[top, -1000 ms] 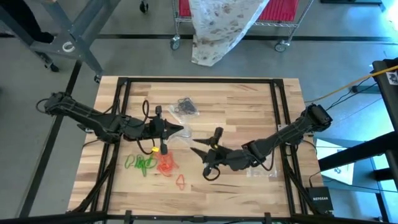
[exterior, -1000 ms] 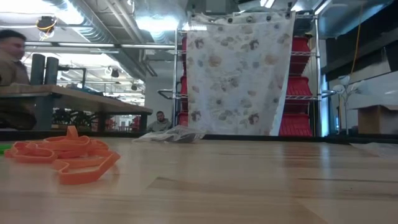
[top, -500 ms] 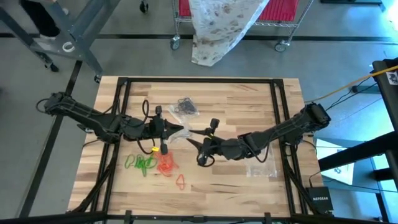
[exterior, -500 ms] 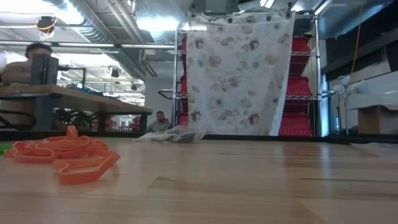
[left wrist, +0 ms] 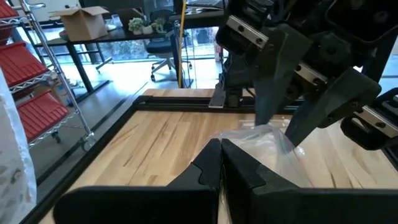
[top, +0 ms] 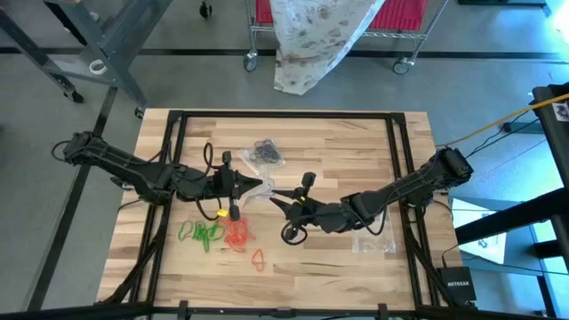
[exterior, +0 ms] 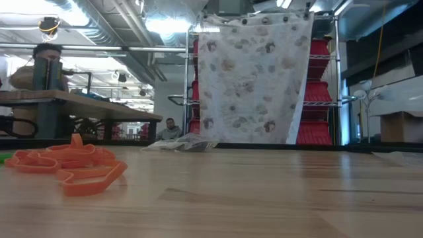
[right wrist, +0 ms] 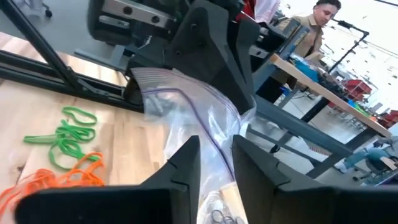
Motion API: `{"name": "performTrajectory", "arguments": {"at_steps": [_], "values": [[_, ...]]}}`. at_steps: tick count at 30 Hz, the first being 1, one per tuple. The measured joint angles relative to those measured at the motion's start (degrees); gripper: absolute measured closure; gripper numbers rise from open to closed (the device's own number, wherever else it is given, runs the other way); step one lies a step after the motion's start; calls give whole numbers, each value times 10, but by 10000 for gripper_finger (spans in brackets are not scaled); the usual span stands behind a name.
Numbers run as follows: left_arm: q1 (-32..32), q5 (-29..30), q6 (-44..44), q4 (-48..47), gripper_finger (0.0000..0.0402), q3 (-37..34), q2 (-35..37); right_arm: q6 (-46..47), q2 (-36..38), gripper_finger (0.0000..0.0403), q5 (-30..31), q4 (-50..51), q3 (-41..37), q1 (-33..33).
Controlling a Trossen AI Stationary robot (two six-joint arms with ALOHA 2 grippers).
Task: Sort rubber bands
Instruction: Open the transparent zip bag
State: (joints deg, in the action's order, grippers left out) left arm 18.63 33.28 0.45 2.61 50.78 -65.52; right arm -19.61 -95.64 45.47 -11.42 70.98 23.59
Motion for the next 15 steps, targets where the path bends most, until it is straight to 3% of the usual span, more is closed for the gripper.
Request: {"name": "performTrajectory", "arguments": {"at_steps": [8,15], "values": [[0,0,7,3,401,0,0,1,0,396,-26,-5,0,-8],[0,0,4,9,401,0,0,24,0,353,-25,-4,0,-15]]}}
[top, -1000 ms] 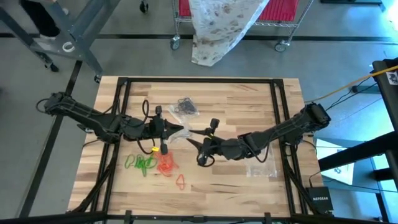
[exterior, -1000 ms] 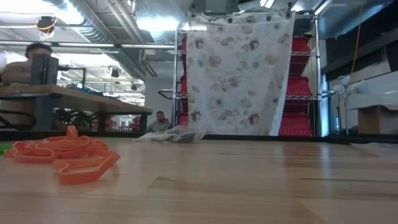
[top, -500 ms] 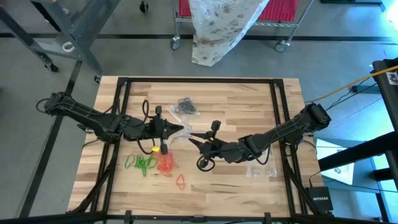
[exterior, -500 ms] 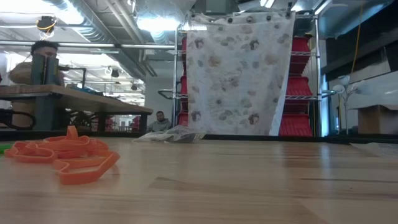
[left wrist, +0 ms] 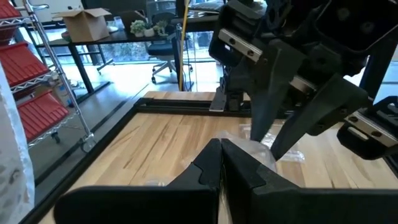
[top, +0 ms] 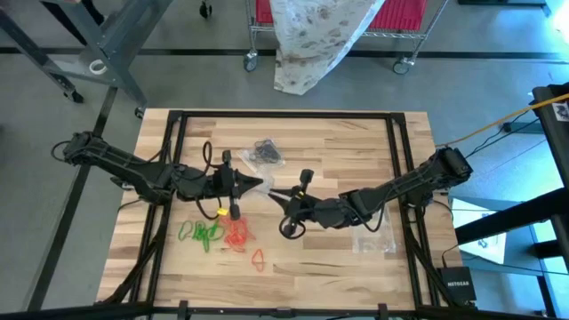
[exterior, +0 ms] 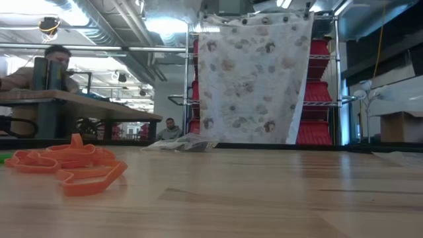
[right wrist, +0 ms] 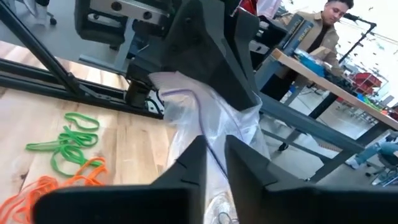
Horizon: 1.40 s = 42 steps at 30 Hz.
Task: Sort rubber bands
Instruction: Open the transparent zip bag
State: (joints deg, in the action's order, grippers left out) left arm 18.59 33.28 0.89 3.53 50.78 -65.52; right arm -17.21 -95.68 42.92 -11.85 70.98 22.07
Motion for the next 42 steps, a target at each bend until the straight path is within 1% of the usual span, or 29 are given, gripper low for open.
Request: {"name": "performTrajectory", "arguments": {"at_steps": [2,4,6,8,10,12,15,18,21,23,25,28,29,34,36,38,41,42], "values": [[0,0,0,0,401,0,0,1,0,331,6,-1,0,3],[0,0,-1,0,401,0,0,0,0,305,26,-2,0,11],[0,0,-2,0,401,0,0,-19,0,277,46,-4,0,18],[0,0,-2,2,401,0,0,-34,0,254,51,-1,0,21],[0,0,0,3,401,0,0,-39,0,240,42,-1,0,21],[-2,0,0,3,401,0,0,-39,0,238,31,-1,0,19],[-2,0,2,2,401,0,0,-39,0,251,29,-1,0,11],[-2,0,3,2,401,0,0,-39,0,270,29,-1,0,6],[-2,-1,4,1,401,0,0,-38,0,288,10,13,0,2],[-2,0,4,1,401,0,0,-39,-4,304,14,14,0,-1],[-2,-1,5,1,401,0,0,-41,-6,326,15,15,0,-1],[-2,-1,2,1,401,0,0,-41,-11,379,15,13,0,-4],[-3,-1,0,0,401,0,0,-41,-11,390,15,14,0,-4],[-21,-2,8,-2,401,0,-1,-39,-10,401,6,11,0,3],[-33,-9,16,-5,402,0,-1,-28,-9,401,-18,13,0,5],[-46,-15,22,-8,401,-1,-1,3,-9,402,-43,27,1,7],[-64,-16,36,-20,401,-1,-1,43,-16,402,-66,54,1,12],[-69,-12,43,-22,401,-1,-1,52,-20,402,-83,64,1,15]]}}
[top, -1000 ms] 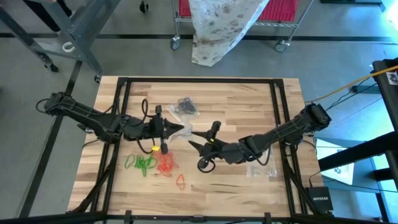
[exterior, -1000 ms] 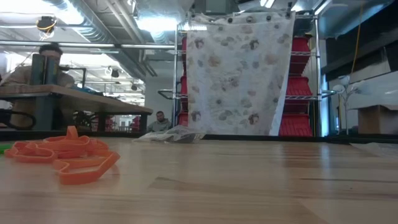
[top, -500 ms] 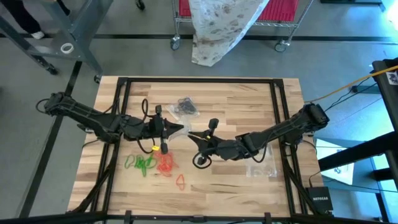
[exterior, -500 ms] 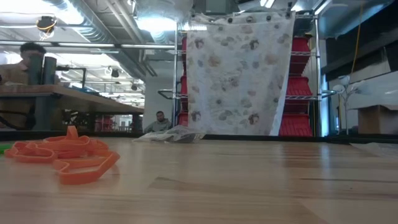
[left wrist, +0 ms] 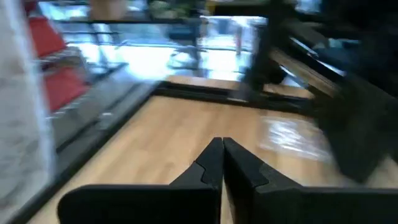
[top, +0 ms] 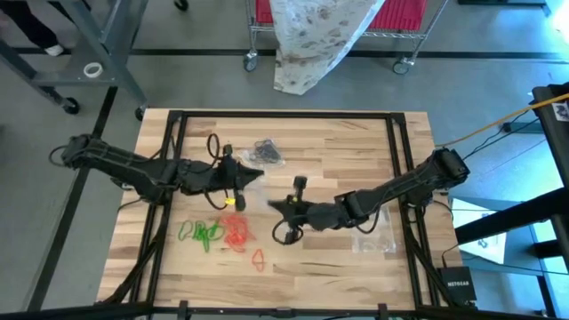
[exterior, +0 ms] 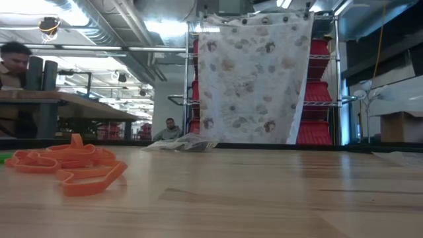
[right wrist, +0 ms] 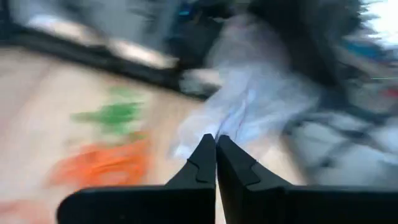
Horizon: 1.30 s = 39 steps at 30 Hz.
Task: Sort rubber bands
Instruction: Open the transparent zip bag
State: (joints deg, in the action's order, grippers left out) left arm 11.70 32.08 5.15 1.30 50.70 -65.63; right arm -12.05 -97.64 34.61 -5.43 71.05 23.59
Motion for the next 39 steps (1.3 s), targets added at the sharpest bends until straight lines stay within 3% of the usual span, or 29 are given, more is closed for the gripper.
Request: {"name": "performTrajectory", "arguments": {"at_steps": [3,5,12,18,24,31,39], "values": [[-23,27,9,-3,401,1,3,22,-21,403,-72,3,-1,19],[-36,26,15,-14,401,1,2,30,-31,403,-84,-2,-2,30],[-56,-103,19,-22,401,1,2,12,-36,403,11,0,-1,37],[-53,-232,19,-61,396,1,13,-156,-34,403,56,19,-1,50],[-34,-301,7,-129,337,1,12,-273,-34,403,113,21,-1,58],[8,-310,-71,-126,266,1,11,-290,-34,403,59,21,-1,61],[42,-330,-81,-89,253,1,-22,-289,-34,403,52,21,-1,60]]}}
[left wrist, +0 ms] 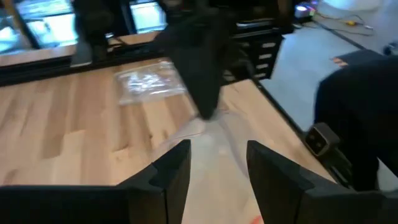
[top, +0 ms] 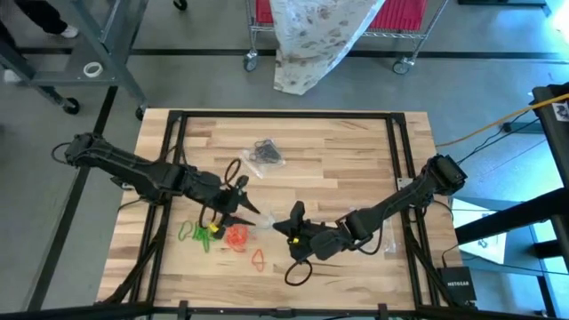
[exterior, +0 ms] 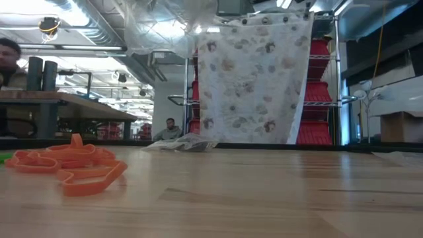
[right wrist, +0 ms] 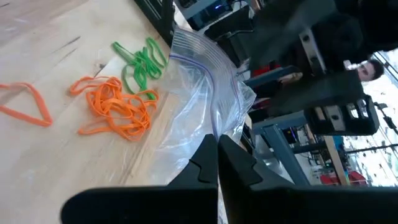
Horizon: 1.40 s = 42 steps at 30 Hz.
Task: Sort rubber bands
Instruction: Open the transparent zip bag
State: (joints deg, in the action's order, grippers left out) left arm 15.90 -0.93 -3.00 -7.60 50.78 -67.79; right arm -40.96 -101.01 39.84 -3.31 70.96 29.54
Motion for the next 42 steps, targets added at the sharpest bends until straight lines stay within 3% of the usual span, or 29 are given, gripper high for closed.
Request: {"name": "performTrajectory", "arguments": {"at_steps": [27,34,37,42], "values": [[10,-20,-4,59,259,0,-70,34,0,403,-20,-5,0,-8],[9,11,-5,59,261,0,-73,32,0,403,-19,-34,0,-8],[9,29,-1,52,285,0,-73,32,0,403,-19,-34,0,-8],[9,61,9,53,387,0,-75,33,0,403,-35,-39,0,-9]]}}
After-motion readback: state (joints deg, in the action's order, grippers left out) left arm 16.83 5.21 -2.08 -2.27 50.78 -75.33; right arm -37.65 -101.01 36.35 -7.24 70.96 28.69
